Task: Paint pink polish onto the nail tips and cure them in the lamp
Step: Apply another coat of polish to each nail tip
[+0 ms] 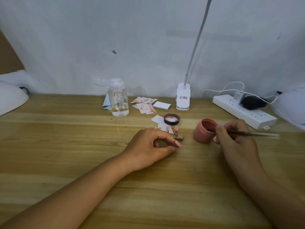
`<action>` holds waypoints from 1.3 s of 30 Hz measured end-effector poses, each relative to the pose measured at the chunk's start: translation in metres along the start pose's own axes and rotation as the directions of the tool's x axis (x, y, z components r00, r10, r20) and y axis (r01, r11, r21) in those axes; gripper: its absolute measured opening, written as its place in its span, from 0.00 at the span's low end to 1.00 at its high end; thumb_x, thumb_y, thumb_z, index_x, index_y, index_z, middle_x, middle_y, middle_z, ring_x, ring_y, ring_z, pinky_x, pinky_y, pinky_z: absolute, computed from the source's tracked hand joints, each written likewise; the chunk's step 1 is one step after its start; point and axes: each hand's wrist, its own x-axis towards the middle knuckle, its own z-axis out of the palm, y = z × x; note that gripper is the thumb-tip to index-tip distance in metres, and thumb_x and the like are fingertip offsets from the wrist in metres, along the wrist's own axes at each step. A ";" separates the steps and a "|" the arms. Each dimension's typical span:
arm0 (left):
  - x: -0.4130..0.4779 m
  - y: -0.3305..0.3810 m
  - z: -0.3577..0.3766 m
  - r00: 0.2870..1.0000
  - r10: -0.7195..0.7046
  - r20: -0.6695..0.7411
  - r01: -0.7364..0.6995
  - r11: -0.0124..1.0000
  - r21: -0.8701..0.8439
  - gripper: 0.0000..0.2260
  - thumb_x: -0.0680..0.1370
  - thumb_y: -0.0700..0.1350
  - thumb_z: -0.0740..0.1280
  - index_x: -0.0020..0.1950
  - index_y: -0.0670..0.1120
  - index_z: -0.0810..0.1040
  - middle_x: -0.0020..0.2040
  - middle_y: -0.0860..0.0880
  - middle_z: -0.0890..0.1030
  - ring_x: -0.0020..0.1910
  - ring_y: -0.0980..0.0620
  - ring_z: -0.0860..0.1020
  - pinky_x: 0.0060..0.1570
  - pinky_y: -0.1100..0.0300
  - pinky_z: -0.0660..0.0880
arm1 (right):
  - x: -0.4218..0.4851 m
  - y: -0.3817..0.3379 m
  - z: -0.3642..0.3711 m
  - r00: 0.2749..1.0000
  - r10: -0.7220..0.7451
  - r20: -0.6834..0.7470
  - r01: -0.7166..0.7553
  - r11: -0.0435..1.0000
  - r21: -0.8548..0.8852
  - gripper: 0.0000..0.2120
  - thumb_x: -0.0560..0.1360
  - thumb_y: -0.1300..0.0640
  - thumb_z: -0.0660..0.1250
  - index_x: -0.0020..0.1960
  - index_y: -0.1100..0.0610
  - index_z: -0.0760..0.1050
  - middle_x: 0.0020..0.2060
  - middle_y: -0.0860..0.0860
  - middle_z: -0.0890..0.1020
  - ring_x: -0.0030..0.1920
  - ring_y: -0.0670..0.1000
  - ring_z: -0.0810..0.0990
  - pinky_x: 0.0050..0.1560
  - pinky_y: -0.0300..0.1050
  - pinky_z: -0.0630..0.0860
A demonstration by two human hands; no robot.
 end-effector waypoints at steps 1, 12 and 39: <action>0.000 0.000 0.000 1.000 0.001 -0.001 -0.001 1.000 0.003 0.12 0.73 0.42 0.75 0.42 0.62 0.82 0.32 0.69 0.78 0.25 0.62 0.68 0.29 0.72 0.62 | 0.000 0.000 0.000 1.000 -0.001 0.003 0.001 1.000 0.000 0.06 0.77 0.53 0.65 0.44 0.54 0.71 0.40 0.59 0.80 0.36 0.51 0.74 0.34 0.44 0.69; 0.001 -0.001 -0.001 1.000 0.007 -0.016 -0.006 0.999 0.041 0.11 0.74 0.43 0.74 0.43 0.61 0.82 0.29 0.70 0.76 0.26 0.67 0.70 0.29 0.74 0.62 | -0.009 -0.015 -0.002 0.993 -0.120 -0.014 0.118 0.946 0.301 0.03 0.78 0.66 0.62 0.49 0.66 0.69 0.31 0.54 0.81 0.31 0.43 0.79 0.34 0.35 0.77; 0.001 0.003 -0.001 1.000 -0.009 0.015 0.008 0.998 0.064 0.11 0.74 0.43 0.74 0.43 0.61 0.81 0.24 0.69 0.73 0.24 0.70 0.70 0.27 0.75 0.61 | -0.026 -0.022 0.012 0.938 -0.057 0.343 -0.041 0.961 0.272 0.04 0.74 0.73 0.62 0.42 0.71 0.68 0.28 0.57 0.80 0.28 0.45 0.77 0.31 0.35 0.74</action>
